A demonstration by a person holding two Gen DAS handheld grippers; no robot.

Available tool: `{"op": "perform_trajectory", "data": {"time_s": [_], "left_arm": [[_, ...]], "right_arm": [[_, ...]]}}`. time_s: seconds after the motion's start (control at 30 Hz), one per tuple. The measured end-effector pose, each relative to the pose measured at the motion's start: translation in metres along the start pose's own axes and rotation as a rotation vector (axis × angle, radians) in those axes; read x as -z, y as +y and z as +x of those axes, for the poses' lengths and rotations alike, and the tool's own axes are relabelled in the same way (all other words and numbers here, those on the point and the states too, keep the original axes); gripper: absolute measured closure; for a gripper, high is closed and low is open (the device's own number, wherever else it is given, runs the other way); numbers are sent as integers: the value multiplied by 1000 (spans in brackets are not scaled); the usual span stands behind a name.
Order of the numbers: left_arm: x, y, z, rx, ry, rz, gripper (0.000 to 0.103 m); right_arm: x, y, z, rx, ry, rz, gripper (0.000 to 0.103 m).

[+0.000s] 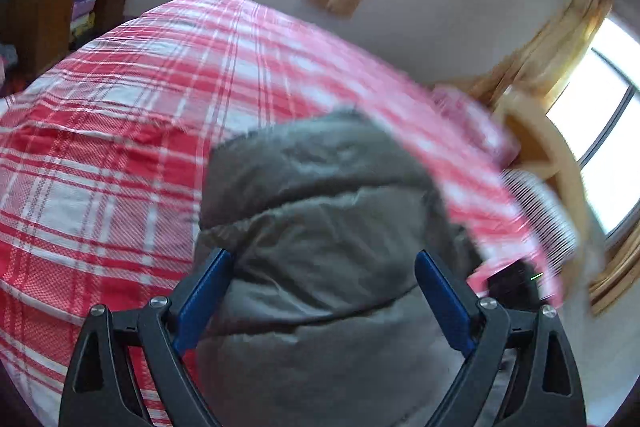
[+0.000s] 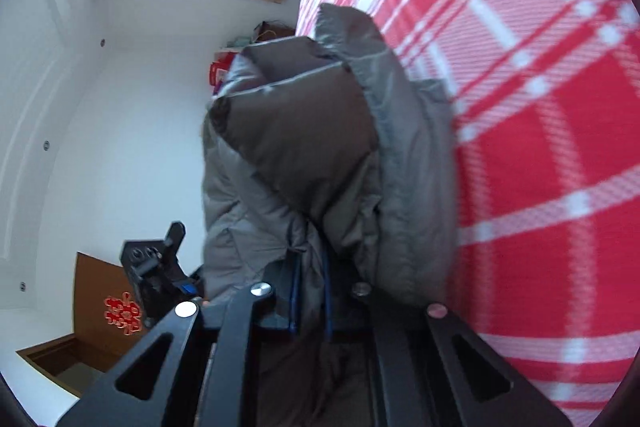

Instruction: Fold large clothes

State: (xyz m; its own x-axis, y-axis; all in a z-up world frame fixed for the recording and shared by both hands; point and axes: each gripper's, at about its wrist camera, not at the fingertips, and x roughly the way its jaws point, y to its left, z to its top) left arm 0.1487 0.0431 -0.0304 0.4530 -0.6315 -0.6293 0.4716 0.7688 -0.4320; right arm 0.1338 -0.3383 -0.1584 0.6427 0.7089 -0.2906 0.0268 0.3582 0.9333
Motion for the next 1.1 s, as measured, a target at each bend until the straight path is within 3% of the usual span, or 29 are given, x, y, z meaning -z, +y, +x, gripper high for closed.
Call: {"op": "perform_trajectory", "data": {"time_s": [0.23, 0.33, 0.6, 0.67, 0.8, 0.87, 0.97, 1.1], "left_arm": [[41, -49, 28, -296, -72, 225, 9], [50, -54, 39, -366, -73, 271, 7], [54, -55, 55, -410, -37, 301, 5], [52, -53, 57, -408, -40, 297, 5], [53, -52, 56, -413, -50, 298, 5], [54, -55, 56, -420, -54, 300, 5], [55, -58, 56, -437, -59, 310, 5], [56, -61, 55, -473, -75, 325, 5]], "right_arm": [[-4, -1, -12, 57, 5, -67, 97], [-4, 4, -12, 96, 10, -130, 99], [-5, 18, -21, 180, -7, -154, 97], [-6, 37, -29, 226, -7, -183, 89], [-3, 85, -58, 435, -56, -318, 51], [-1, 117, -73, 527, -129, -378, 50], [-4, 158, -80, 578, -221, -423, 50], [-19, 182, -41, 678, -229, -453, 54]]}}
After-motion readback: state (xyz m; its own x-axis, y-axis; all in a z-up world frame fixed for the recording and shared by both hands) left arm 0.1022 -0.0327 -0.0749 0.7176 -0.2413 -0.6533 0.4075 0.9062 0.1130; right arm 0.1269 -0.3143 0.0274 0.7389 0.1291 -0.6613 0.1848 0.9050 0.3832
